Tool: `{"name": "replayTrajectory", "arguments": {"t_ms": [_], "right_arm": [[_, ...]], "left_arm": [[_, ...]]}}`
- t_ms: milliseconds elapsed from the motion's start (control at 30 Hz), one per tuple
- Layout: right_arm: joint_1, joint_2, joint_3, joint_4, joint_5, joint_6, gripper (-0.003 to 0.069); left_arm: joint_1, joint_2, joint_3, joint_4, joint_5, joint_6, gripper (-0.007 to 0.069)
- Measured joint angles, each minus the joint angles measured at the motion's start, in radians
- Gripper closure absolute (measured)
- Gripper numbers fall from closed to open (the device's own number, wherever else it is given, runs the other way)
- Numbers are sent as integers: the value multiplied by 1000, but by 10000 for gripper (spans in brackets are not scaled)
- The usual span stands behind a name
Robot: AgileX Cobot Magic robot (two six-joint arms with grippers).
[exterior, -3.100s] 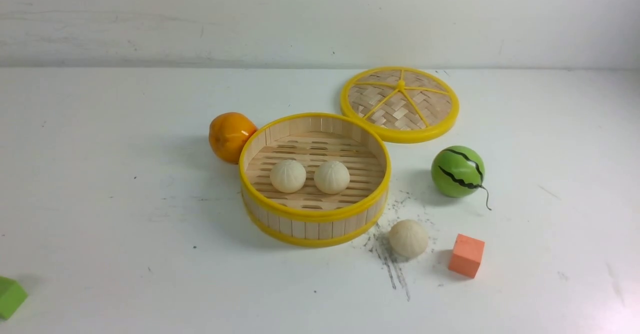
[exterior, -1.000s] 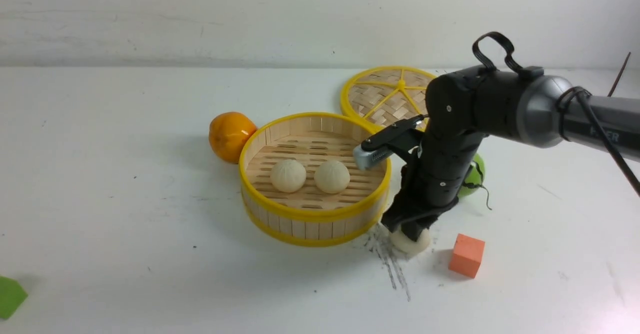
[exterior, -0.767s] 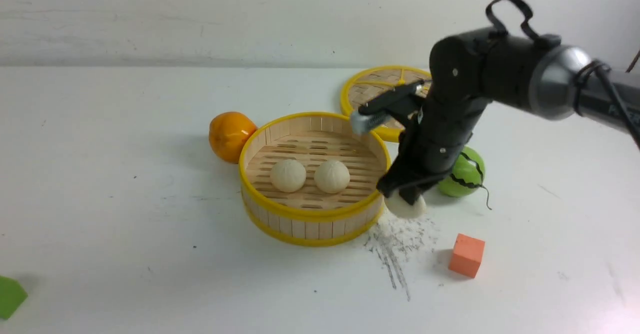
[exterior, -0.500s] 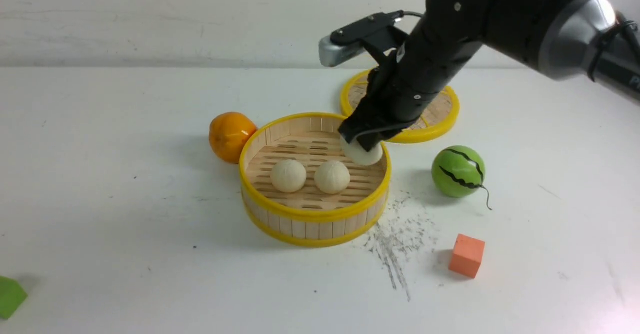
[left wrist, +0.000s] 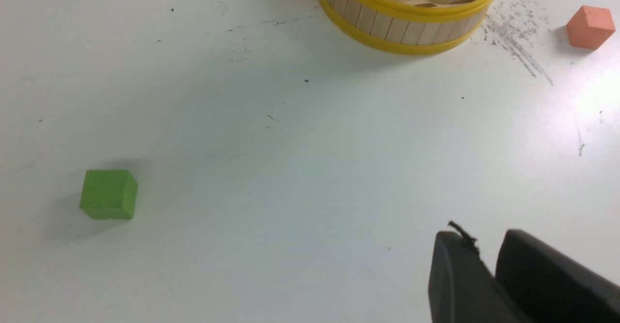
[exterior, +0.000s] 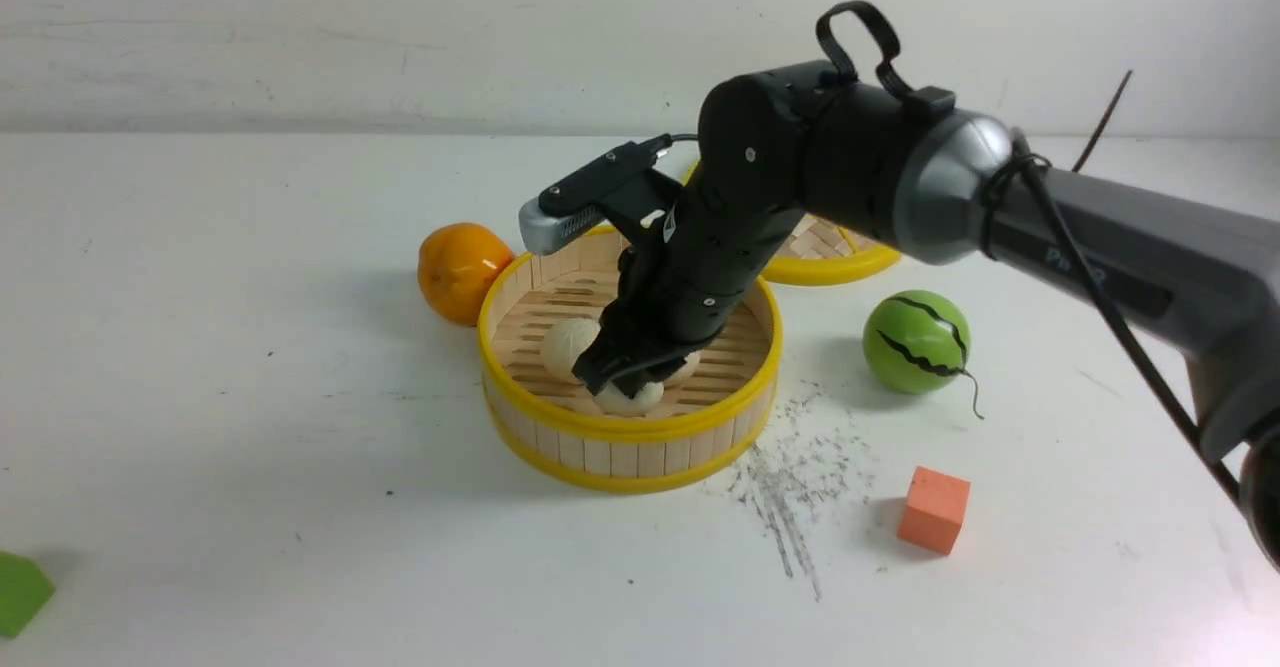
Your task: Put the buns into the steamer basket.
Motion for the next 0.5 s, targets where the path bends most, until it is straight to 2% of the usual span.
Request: {"name": "replayTrajectory", "arguments": {"t_ms": [100, 233, 367, 500], "right_arm": [[0, 10, 0, -1, -6, 13, 309], [0, 9, 0, -3, 4, 49, 180], [0, -24, 0, -4, 74, 69, 141], [0, -111, 0, -43, 129, 71, 163]], "left_arm": [[0, 0, 0, 0, 0, 0, 499], [0, 0, 0, 0, 0, 0, 497], [0, 0, 0, 0, 0, 0, 497], [0, 0, 0, 0, 0, 0, 494]]}}
